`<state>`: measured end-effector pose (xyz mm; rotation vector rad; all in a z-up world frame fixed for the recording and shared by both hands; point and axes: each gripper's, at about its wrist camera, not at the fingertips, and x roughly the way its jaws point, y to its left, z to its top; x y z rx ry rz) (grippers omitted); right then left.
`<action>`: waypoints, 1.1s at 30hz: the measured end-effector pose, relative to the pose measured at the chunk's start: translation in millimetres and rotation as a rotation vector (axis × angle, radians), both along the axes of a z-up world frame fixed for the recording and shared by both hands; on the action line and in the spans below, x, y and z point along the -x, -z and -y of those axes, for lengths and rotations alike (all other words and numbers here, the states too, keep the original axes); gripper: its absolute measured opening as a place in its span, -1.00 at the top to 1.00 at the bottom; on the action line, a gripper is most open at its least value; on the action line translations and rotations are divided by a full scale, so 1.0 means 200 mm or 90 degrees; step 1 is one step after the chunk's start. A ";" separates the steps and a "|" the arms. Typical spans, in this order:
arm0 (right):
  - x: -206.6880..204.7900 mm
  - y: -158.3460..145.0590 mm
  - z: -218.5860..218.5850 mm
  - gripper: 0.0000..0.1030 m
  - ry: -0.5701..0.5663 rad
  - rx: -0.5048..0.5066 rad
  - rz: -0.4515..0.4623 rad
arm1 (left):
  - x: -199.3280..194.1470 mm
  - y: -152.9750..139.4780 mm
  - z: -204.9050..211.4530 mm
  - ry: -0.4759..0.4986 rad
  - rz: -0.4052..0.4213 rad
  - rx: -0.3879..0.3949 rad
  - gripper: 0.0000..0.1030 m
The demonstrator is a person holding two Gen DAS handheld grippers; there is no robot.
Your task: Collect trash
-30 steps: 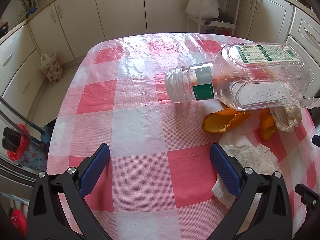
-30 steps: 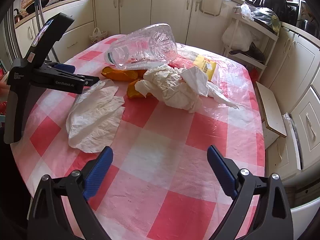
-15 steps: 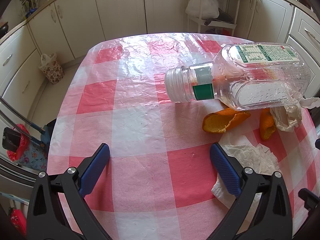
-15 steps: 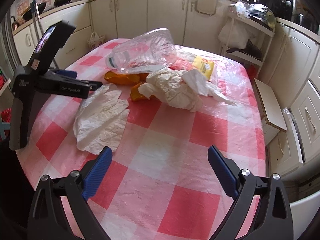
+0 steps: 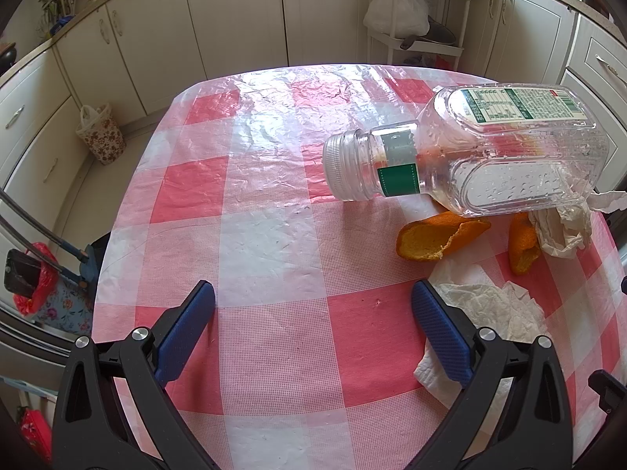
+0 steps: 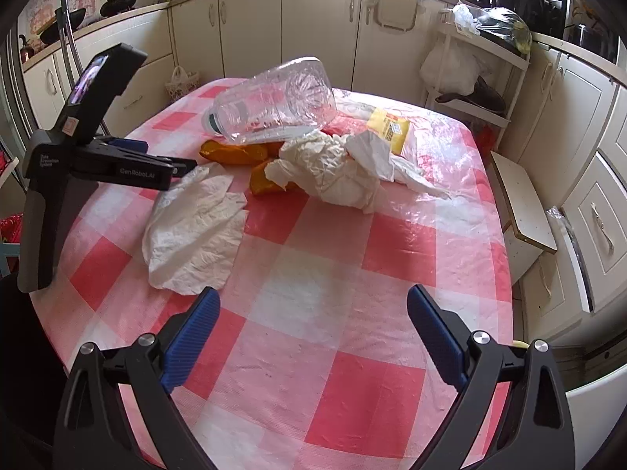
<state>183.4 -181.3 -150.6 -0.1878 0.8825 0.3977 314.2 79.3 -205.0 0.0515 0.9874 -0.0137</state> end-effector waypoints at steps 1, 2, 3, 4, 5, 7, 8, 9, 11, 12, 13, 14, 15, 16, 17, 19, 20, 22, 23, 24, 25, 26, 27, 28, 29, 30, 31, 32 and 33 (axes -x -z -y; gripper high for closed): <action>0.00 0.00 0.00 -0.79 -0.001 -0.001 0.002 | 0.00 0.00 0.00 0.000 0.000 0.000 -0.88; 0.00 -0.01 0.00 -0.79 -0.002 -0.003 0.004 | 0.00 0.00 0.00 0.000 0.000 0.000 -0.88; 0.00 -0.02 -0.01 -0.79 -0.003 -0.007 0.006 | 0.00 0.00 0.00 0.000 0.000 0.000 -0.88; 0.00 -0.02 -0.01 -0.79 -0.004 -0.012 0.009 | 0.00 0.00 0.00 0.000 0.000 0.000 -0.88; 0.00 -0.03 -0.01 -0.79 -0.004 -0.016 0.012 | 0.00 0.00 0.00 0.000 0.000 0.000 -0.88; 0.01 -0.05 0.00 -0.79 -0.005 -0.021 0.018 | 0.00 0.00 0.00 0.000 0.000 0.000 -0.88; 0.02 -0.06 0.00 -0.79 -0.007 -0.021 0.023 | 0.00 0.00 0.00 0.000 0.000 0.000 -0.88; 0.02 -0.06 0.01 -0.79 -0.009 -0.019 0.028 | 0.00 0.00 0.00 0.000 0.000 0.000 -0.88; 0.03 -0.07 0.01 -0.79 -0.012 -0.018 0.034 | 0.00 0.00 0.00 0.000 0.000 0.000 -0.88; 0.03 -0.07 0.02 -0.79 -0.014 -0.021 0.034 | 0.00 0.00 0.00 0.000 0.000 0.000 -0.88; 0.03 -0.07 0.02 -0.79 -0.016 -0.023 0.035 | 0.00 0.00 0.00 0.000 0.000 0.000 -0.88; 0.03 -0.07 0.02 -0.79 -0.018 -0.022 0.038 | 0.00 0.00 0.00 0.000 0.000 0.000 -0.88; 0.03 -0.07 0.02 -0.79 -0.019 -0.022 0.041 | 0.00 0.00 0.00 0.000 0.000 0.000 -0.88; 0.02 -0.07 0.02 -0.79 -0.020 -0.025 0.041 | 0.00 0.00 0.00 0.000 0.000 0.000 -0.88; 0.01 -0.07 0.02 -0.79 -0.020 -0.031 0.040 | 0.00 0.00 0.00 0.000 0.000 0.000 -0.88; -0.01 -0.07 0.01 -0.79 -0.023 -0.042 0.036 | 0.00 0.00 0.00 -0.002 0.000 0.000 -0.88; -0.02 -0.07 0.00 -0.79 -0.027 -0.048 0.035 | 0.00 0.01 0.01 -0.007 0.001 -0.001 -0.89; -0.03 -0.07 -0.03 -0.79 -0.036 -0.054 0.034 | 0.00 0.01 0.01 -0.014 0.001 -0.001 -0.89; -0.03 -0.06 -0.05 -0.79 -0.045 -0.054 0.032 | 0.00 0.01 0.01 -0.008 -0.002 -0.001 -0.89; -0.04 -0.05 -0.07 -0.79 -0.050 -0.052 0.030 | 0.00 0.00 0.01 0.010 -0.009 0.000 -0.88; -0.04 -0.04 -0.09 -0.79 -0.056 -0.049 0.027 | 0.01 0.00 0.00 0.004 -0.005 0.008 -0.88; -0.05 -0.03 -0.11 -0.79 -0.065 -0.048 0.023 | 0.03 -0.01 -0.02 -0.004 0.005 0.025 -0.88; -0.05 -0.02 -0.13 -0.79 -0.069 -0.047 0.021 | 0.05 -0.03 -0.06 -0.012 0.028 0.055 -0.88; -0.05 -0.01 -0.15 -0.79 -0.076 -0.047 0.019 | 0.08 -0.05 -0.09 -0.020 0.054 0.079 -0.88; -0.05 0.00 -0.18 -0.79 -0.083 -0.045 0.016 | 0.11 -0.07 -0.12 -0.027 0.075 0.101 -0.88; -0.05 0.00 -0.20 -0.79 -0.087 -0.044 0.015 | 0.12 -0.08 -0.13 -0.031 0.084 0.110 -0.88; -0.06 0.01 -0.23 -0.79 -0.092 -0.040 0.013 | 0.13 -0.08 -0.14 -0.029 0.092 0.115 -0.88; -0.06 0.02 -0.26 -0.79 -0.096 -0.033 0.012 | 0.14 -0.09 -0.13 -0.021 0.099 0.111 -0.88; -0.06 0.01 -0.28 -0.79 -0.099 -0.035 0.014 | 0.14 -0.10 -0.11 -0.007 0.107 0.093 -0.88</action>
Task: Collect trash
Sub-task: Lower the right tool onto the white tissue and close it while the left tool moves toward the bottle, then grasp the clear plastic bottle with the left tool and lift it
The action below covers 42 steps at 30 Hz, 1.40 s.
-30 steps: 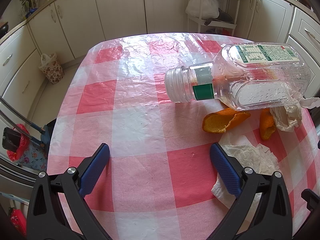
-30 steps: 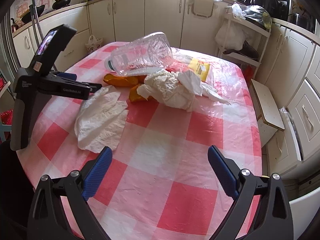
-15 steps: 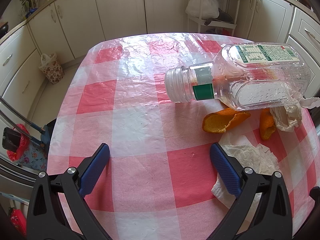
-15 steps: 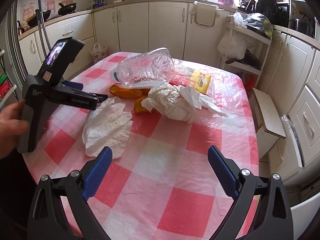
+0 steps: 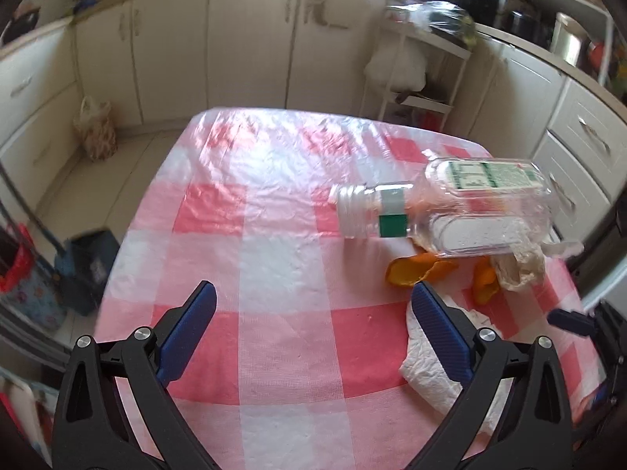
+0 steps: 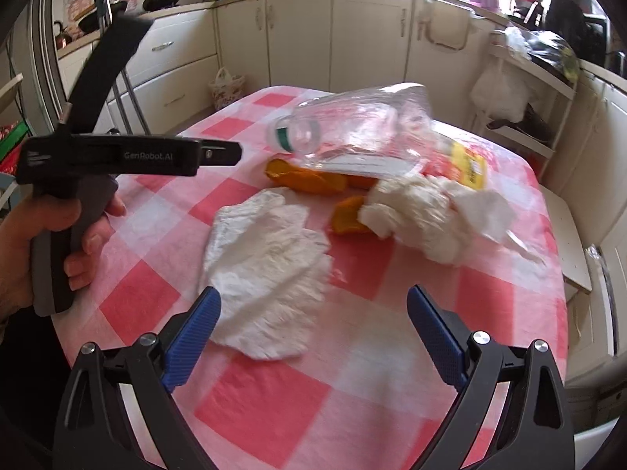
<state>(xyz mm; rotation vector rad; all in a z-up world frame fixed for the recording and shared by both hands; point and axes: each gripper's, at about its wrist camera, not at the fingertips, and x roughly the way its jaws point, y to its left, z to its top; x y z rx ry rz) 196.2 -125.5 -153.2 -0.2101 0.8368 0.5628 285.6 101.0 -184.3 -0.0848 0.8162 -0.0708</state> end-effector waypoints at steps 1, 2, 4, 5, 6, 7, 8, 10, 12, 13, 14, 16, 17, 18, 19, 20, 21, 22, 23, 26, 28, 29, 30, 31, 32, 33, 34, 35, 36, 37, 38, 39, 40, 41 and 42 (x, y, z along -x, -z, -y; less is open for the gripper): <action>-0.01 0.00 -0.02 -0.79 -0.002 -0.005 -0.002 | 0.00 -0.01 0.02 0.014 0.009 -0.019 -0.88; -0.02 0.00 -0.04 -0.79 -0.002 -0.008 -0.008 | 0.00 -0.03 0.05 0.040 0.016 -0.039 -0.88; -0.04 0.01 -0.07 -0.72 -0.004 -0.011 -0.019 | 0.00 -0.06 0.10 0.084 0.027 -0.068 -0.88; -0.05 0.02 -0.08 -0.59 -0.007 -0.010 -0.026 | -0.02 -0.09 0.14 0.122 0.034 -0.089 -0.88; -0.06 0.03 -0.10 -0.40 -0.009 -0.003 -0.039 | -0.02 -0.11 0.17 0.152 0.041 -0.102 -0.88; -0.07 0.04 -0.10 -0.29 -0.012 0.001 -0.051 | -0.03 -0.14 0.21 0.187 0.049 -0.122 -0.88; -0.07 0.06 -0.11 -0.09 -0.017 0.006 -0.068 | -0.04 -0.16 0.24 0.215 0.055 -0.140 -0.88; -0.06 0.06 -0.10 0.10 -0.026 0.009 -0.064 | -0.07 -0.20 0.33 0.289 0.066 -0.192 -0.88; -0.04 0.06 -0.07 0.41 -0.037 0.006 -0.065 | -0.09 -0.21 0.44 0.357 0.072 -0.241 -0.88; -0.03 0.06 -0.04 0.47 -0.038 0.007 -0.065 | -0.10 -0.22 0.48 0.388 0.070 -0.260 -0.88; -0.02 0.06 -0.01 0.55 -0.042 0.006 -0.066 | -0.12 -0.21 0.53 0.423 0.068 -0.287 -0.88; -0.01 0.06 0.04 0.61 -0.044 0.002 -0.070 | -0.15 -0.21 0.61 0.471 0.058 -0.313 -0.88; 0.00 0.06 0.07 0.61 -0.045 -0.002 -0.073 | -0.18 -0.20 0.64 0.498 0.051 -0.328 -0.88; 0.01 0.07 0.09 0.61 -0.047 -0.004 -0.074 | -0.19 -0.20 0.69 0.518 0.041 -0.338 -0.88; 0.01 0.06 0.11 0.61 -0.048 -0.006 -0.074 | -0.20 -0.19 0.71 0.532 0.032 -0.344 -0.88; 0.02 0.07 0.12 0.61 -0.049 -0.008 -0.075 | -0.22 -0.18 0.74 0.553 0.017 -0.348 -0.88; 0.02 0.06 0.13 0.61 -0.050 -0.009 -0.075 | -0.24 -0.19 0.75 0.571 0.000 -0.342 -0.88; 0.02 0.06 0.14 0.61 -0.050 -0.011 -0.076 | -0.25 -0.19 0.77 0.586 -0.018 -0.332 -0.88; 0.02 0.06 0.14 0.62 -0.050 -0.014 -0.079 | -0.25 -0.18 0.78 0.596 -0.031 -0.326 -0.88; -0.01 0.05 0.14 0.62 -0.052 -0.014 -0.082 | -0.27 -0.22 0.77 0.598 -0.073 -0.282 -0.84; -0.04 0.06 0.14 0.62 -0.051 -0.012 -0.082 | -0.29 -0.24 0.74 0.567 -0.103 -0.247 -0.77; -0.04 0.06 0.14 0.62 -0.050 -0.011 -0.082 | -0.29 -0.25 0.71 0.553 -0.110 -0.234 -0.67; -0.03 0.05 0.14 0.62 -0.048 -0.009 -0.082 | -0.28 -0.25 0.70 0.544 -0.111 -0.230 -0.54; -0.03 0.05 0.14 0.62 -0.046 -0.009 -0.082 | -0.27 -0.25 0.68 0.531 -0.116 -0.229 -0.49; -0.04 0.05 0.16 0.62 -0.042 -0.010 -0.084 | -0.26 -0.26 0.67 0.522 -0.121 -0.227 -0.37; -0.04 0.05 0.17 0.62 -0.039 -0.013 -0.087 | -0.25 -0.27 0.65 0.516 -0.127 -0.223 -0.29; -0.04 0.05 0.19 0.62 -0.036 -0.015 -0.089 | -0.25 -0.27 0.65 0.514 -0.130 -0.222 -0.26; -0.04 0.05 0.20 0.62 -0.032 -0.017 -0.091 | -0.24 -0.27 0.64 0.512 -0.137 -0.223 -0.21; -0.03 0.05 0.19 0.62 -0.030 -0.017 -0.091 | -0.23 -0.27 0.64 0.510 -0.143 -0.227 -0.21; -0.03 0.05 0.19 0.62 -0.028 -0.018 -0.092 | -0.23 -0.27 0.64 0.507 -0.146 -0.231 -0.21; -0.03 0.05 0.19 0.62 -0.026 -0.018 -0.091 | -0.23 -0.27 0.65 0.503 -0.147 -0.235 -0.21; -0.03 0.05 0.17 0.62 -0.025 -0.017 -0.090 | -0.24 -0.26 0.66 0.498 -0.146 -0.240 -0.24; -0.03 0.05 0.17 0.62 -0.025 -0.017 -0.089 | -0.24 -0.24 0.68 0.499 -0.141 -0.249 -0.27; -0.02 0.06 0.18 0.62 -0.024 -0.018 -0.089 | -0.24 -0.23 0.70 0.502 -0.138 -0.256 -0.35; -0.02 0.06 0.18 0.62 -0.024 -0.019 -0.090 | -0.25 -0.22 0.71 0.503 -0.134 -0.263 -0.42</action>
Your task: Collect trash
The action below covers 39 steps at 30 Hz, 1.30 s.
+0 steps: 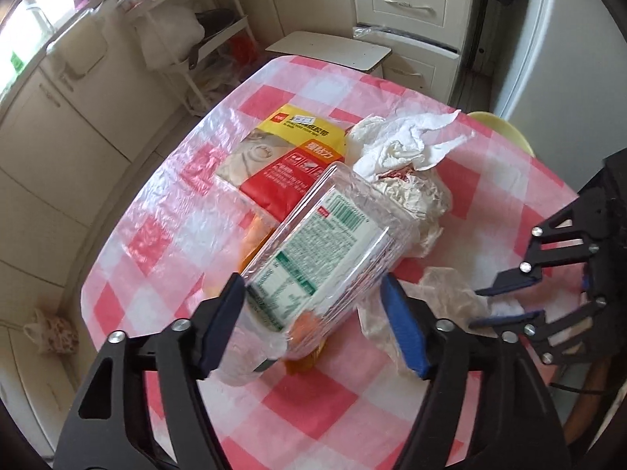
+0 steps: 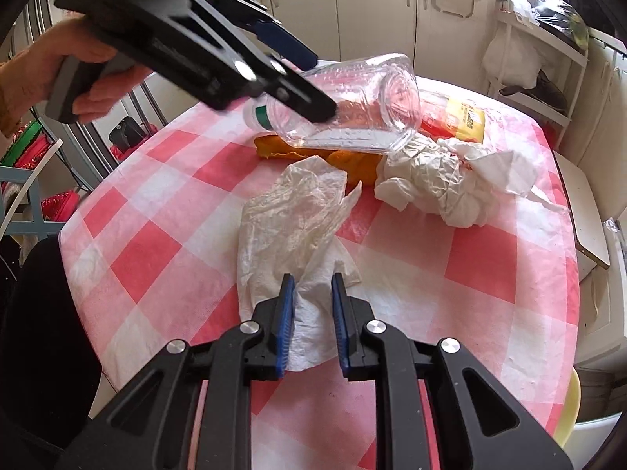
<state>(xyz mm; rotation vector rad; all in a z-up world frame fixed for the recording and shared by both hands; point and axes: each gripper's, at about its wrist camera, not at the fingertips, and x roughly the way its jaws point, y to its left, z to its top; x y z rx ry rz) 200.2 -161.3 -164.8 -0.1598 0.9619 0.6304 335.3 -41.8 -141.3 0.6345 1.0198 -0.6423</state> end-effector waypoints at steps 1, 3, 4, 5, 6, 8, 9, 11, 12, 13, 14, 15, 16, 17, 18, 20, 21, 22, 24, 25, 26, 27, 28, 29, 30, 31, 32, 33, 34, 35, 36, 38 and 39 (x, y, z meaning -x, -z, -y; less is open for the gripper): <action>0.00 0.00 0.00 0.62 0.000 -0.002 0.000 | -0.01 0.01 0.01 -0.001 0.002 -0.001 -0.45; 0.01 0.00 0.02 0.62 -0.001 -0.003 0.000 | -0.03 0.04 0.03 -0.012 -0.004 -0.006 -0.47; 0.01 0.00 0.02 0.62 -0.001 -0.003 0.001 | -0.04 0.04 0.04 -0.019 -0.010 -0.009 -0.47; 0.00 0.00 0.03 0.63 -0.002 -0.002 0.001 | -0.05 0.04 0.03 -0.032 -0.027 -0.012 -0.47; 0.00 0.00 0.03 0.63 0.000 -0.002 0.000 | -0.06 0.04 0.03 -0.041 -0.045 -0.015 -0.44; -0.01 0.00 0.04 0.63 0.004 -0.002 -0.003 | -0.07 0.03 0.01 -0.061 -0.085 -0.025 -0.29; -0.02 0.00 0.04 0.63 0.006 -0.002 -0.004 | -0.07 0.03 -0.02 -0.075 -0.131 -0.026 -0.16; -0.03 0.00 0.05 0.63 0.009 -0.004 -0.008 | -0.03 0.04 -0.05 -0.073 -0.187 -0.021 -0.13; -0.02 -0.01 0.05 0.63 0.008 -0.006 -0.009 | -0.01 0.05 -0.06 -0.072 -0.192 -0.022 -0.13; -0.02 -0.02 0.05 0.63 0.006 -0.008 -0.009 | 0.01 0.05 -0.08 -0.076 -0.193 -0.024 -0.13; -0.01 -0.02 0.05 0.56 0.004 -0.009 -0.007 | 0.02 0.05 -0.08 -0.081 -0.188 -0.024 -0.13; -0.01 -0.02 0.05 0.33 0.006 -0.008 -0.001 | 0.04 0.05 -0.09 -0.087 -0.180 -0.011 -0.15; 0.00 -0.03 0.06 0.21 0.009 -0.010 0.005 | 0.04 0.04 -0.09 -0.094 -0.176 0.000 -0.18; 0.01 -0.03 0.06 0.07 0.011 -0.015 0.010 | 0.04 0.04 -0.10 -0.111 -0.172 0.022 -0.23; 0.01 -0.04 0.06 0.06 0.011 -0.020 0.012 | 0.04 0.04 -0.11 -0.121 -0.167 0.039 -0.30; 0.01 -0.04 0.07 0.00 0.011 -0.026 0.014 | 0.02 0.05 -0.13 -0.147 -0.159 0.082 -0.40; 0.01 -0.04 0.07 -0.05 0.011 -0.028 0.017 | 0.01 0.05 -0.14 -0.165 -0.158 0.101 -0.40; 0.01 -0.04 0.06 -0.06 0.011 -0.029 0.018 | 0.00 0.06 -0.15 -0.177 -0.157 0.112 -0.41; 0.01 -0.04 0.05 -0.13 0.007 -0.032 0.020 | -0.03 0.09 -0.16 -0.206 -0.160 0.143 -0.45; 0.00 -0.04 0.05 -0.15 0.006 -0.032 0.021 | -0.03 0.10 -0.18 -0.214 -0.162 0.154 -0.45; 0.00 -0.04 0.05 -0.15 0.003 -0.033 0.023 | -0.04 0.11 -0.19 -0.225 -0.169 0.174 -0.45; 0.00 -0.03 0.04 -0.15 0.002 -0.031 0.022 | -0.05 0.12 -0.20 -0.232 -0.173 0.188 -0.45; 0.00 -0.03 0.04 -0.15 0.000 -0.028 0.019 | -0.05 0.13 -0.21 -0.239 -0.177 0.203 -0.45; 0.00 -0.01 0.03 -0.15 -0.002 -0.026 0.013 | -0.05 0.13 -0.22 -0.248 -0.177 0.216 -0.45; 0.00 -0.01 0.02 -0.15 -0.003 -0.027 0.007 | -0.05 0.13 -0.22 -0.252 -0.173 0.222 -0.45; 0.00 0.00 0.02 -0.17 -0.006 -0.031 0.000 | -0.03 0.14 -0.22 -0.255 -0.170 0.224 -0.45; 0.00 0.00 0.02 -0.26 -0.011 -0.038 -0.007 | -0.02 0.14 -0.22 -0.259 -0.164 0.220 -0.45; 0.00 0.00 0.01 -0.34 -0.014 -0.044 -0.008 | -0.02 0.13 -0.21 -0.260 -0.159 0.215 -0.45; 0.01 -0.01 0.01 -0.38 -0.017 -0.049 -0.005 | -0.02 0.13 -0.19 -0.257 -0.149 0.204 -0.45; 0.02 -0.02 0.00 -0.44 -0.024 -0.054 -0.004 | 0.00 0.13 -0.16 -0.247 -0.138 0.182 -0.47; 0.01 -0.02 -0.01 -0.45 -0.030 -0.058 -0.005 | 0.00 0.13 -0.14 -0.239 -0.132 0.169 -0.54; 0.04 -0.01 -0.03 -0.46 -0.045 -0.046 -0.003 | 0.01 0.14 -0.09 -0.222 -0.121 0.147 -0.60; 0.04 0.00 -0.04 -0.46 -0.048 -0.035 -0.004 | 0.00 0.14 -0.08 -0.223 -0.116 0.145 -0.61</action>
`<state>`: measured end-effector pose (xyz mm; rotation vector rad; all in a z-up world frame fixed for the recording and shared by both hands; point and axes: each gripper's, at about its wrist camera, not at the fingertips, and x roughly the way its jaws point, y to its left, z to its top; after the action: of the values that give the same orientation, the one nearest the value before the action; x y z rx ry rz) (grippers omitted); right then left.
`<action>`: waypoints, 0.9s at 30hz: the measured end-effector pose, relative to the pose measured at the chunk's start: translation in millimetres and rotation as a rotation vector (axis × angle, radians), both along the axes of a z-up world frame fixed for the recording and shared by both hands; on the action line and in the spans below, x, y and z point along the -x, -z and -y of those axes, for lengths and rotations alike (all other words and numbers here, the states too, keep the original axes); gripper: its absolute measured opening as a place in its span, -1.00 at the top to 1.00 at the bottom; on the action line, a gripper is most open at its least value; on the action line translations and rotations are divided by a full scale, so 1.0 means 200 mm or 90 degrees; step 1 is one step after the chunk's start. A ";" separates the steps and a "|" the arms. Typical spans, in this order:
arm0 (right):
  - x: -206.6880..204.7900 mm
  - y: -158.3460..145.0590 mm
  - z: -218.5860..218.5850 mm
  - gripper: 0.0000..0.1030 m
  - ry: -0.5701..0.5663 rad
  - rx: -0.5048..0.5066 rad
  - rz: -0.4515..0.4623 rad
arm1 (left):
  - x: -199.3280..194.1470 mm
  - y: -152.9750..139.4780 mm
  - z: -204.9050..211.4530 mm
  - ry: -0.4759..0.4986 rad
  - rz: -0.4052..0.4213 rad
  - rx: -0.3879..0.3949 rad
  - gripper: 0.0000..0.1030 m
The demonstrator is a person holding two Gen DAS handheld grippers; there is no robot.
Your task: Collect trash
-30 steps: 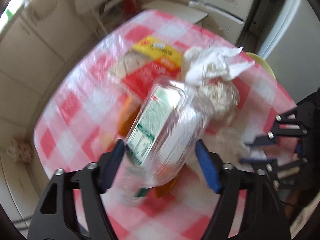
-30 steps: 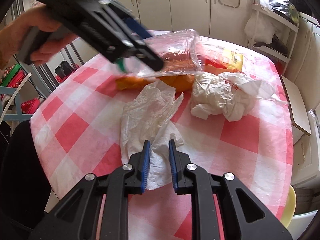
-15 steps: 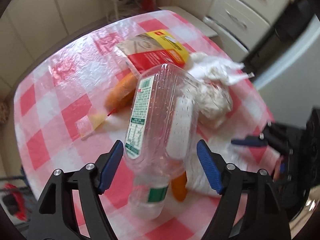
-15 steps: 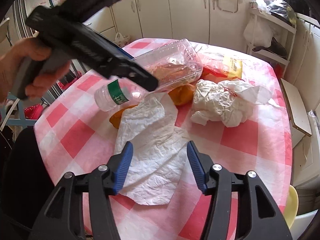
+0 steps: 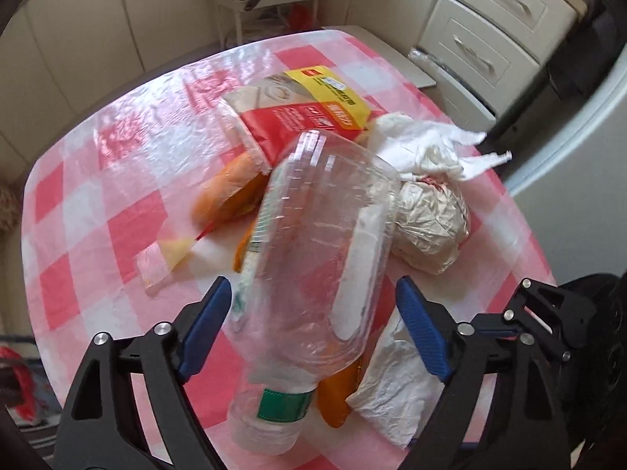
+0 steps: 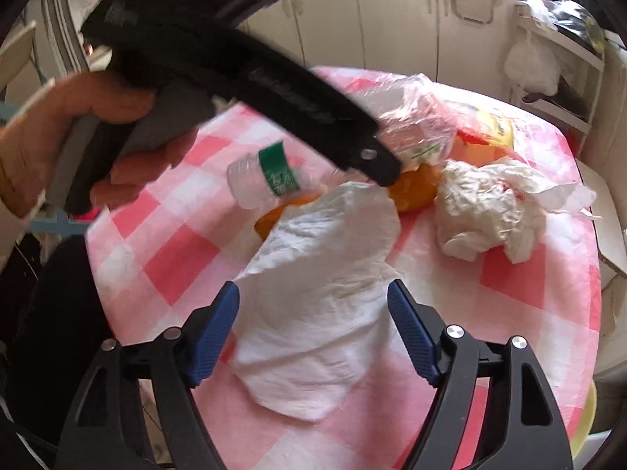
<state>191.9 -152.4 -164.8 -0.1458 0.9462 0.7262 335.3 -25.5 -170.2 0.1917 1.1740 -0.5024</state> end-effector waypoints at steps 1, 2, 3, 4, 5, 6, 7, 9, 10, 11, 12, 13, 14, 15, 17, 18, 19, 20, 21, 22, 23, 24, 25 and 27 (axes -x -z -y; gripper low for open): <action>0.01 0.01 -0.01 -0.46 -0.001 0.011 0.004 | 0.00 0.00 0.00 -0.005 0.003 0.004 -0.61; 0.01 0.01 -0.01 -0.42 0.000 0.018 0.012 | -0.01 0.00 -0.02 -0.016 0.002 0.020 -0.59; 0.01 0.01 -0.01 -0.27 0.002 0.021 0.016 | -0.01 -0.01 -0.03 -0.028 0.002 0.039 -0.43; 0.01 0.01 0.00 -0.14 0.009 0.025 0.021 | -0.02 -0.01 -0.05 -0.040 0.000 0.057 -0.39; 0.00 0.00 0.01 0.14 0.018 0.024 0.021 | -0.02 -0.02 -0.08 -0.056 -0.006 0.080 -0.35; -0.01 0.00 0.03 0.52 0.030 0.017 0.011 | -0.01 -0.02 -0.10 -0.064 -0.004 0.090 -0.32; -0.04 0.00 0.06 0.69 0.043 0.011 0.000 | -0.01 -0.03 -0.12 -0.071 -0.002 0.097 -0.31; -0.07 0.02 0.12 0.91 0.066 -0.003 -0.020 | 0.03 -0.05 -0.15 -0.083 0.009 0.108 -0.30; -0.07 0.01 0.13 0.92 0.076 -0.006 -0.023 | 0.04 -0.06 -0.16 -0.092 0.013 0.117 -0.30; -0.07 0.01 0.13 0.94 0.079 -0.003 -0.020 | 0.06 -0.08 -0.19 -0.106 0.018 0.132 -0.30; -0.07 0.00 0.14 0.96 0.078 -0.002 -0.016 | 0.08 -0.09 -0.21 -0.115 0.023 0.143 -0.30; -0.06 -0.01 0.14 0.96 0.076 -0.004 -0.013 | 0.11 -0.11 -0.24 -0.125 0.029 0.154 -0.30; -0.05 -0.02 0.14 0.96 0.073 -0.007 -0.009 | 0.13 -0.12 -0.26 -0.135 0.034 0.165 -0.29; -0.04 -0.03 0.14 0.96 0.072 -0.010 -0.004 | 0.15 -0.14 -0.28 -0.145 0.039 0.179 -0.29; -0.02 -0.06 0.14 0.96 0.069 -0.021 0.008 | 0.20 -0.17 -0.33 -0.158 0.049 0.197 -0.28; -0.02 -0.08 0.16 0.96 0.070 -0.025 0.013 | 0.24 -0.20 -0.36 -0.165 0.055 0.209 -0.28; -0.01 -0.10 0.17 0.96 0.070 -0.029 0.016 | 0.26 -0.22 -0.39 -0.171 0.061 0.219 -0.28; -0.01 -0.11 0.18 0.96 0.067 -0.034 0.013 | 0.30 -0.24 -0.42 -0.178 0.069 0.229 -0.27; -0.01 -0.11 0.17 0.96 0.061 -0.040 0.005 | 0.33 -0.26 -0.45 -0.184 0.074 0.234 -0.27; 0.01 -0.11 0.17 0.95 0.051 -0.051 -0.010 | 0.36 -0.27 -0.46 -0.191 0.079 0.239 -0.27; 0.02 -0.11 0.17 0.71 0.044 -0.062 -0.019 | 0.39 -0.28 -0.49 -0.200 0.082 0.248 -0.27; 0.03 -0.11 0.15 -0.12 0.044 -0.062 -0.018 | 0.41 -0.28 -0.51 -0.206 0.083 0.255 -0.27; 0.05 -0.11 0.14 -0.48 0.048 -0.054 -0.007 | 0.43 -0.28 -0.53 -0.211 0.083 0.262 -0.27; 0.08 -0.12 0.09 -0.69 0.052 -0.030 0.038 | 0.48 -0.28 -0.57 -0.221 0.084 0.278 -0.26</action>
<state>175.7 -171.0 -141.7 -0.0862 0.8728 0.6648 238.8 87.8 -113.2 -0.3461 0.9178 -0.4190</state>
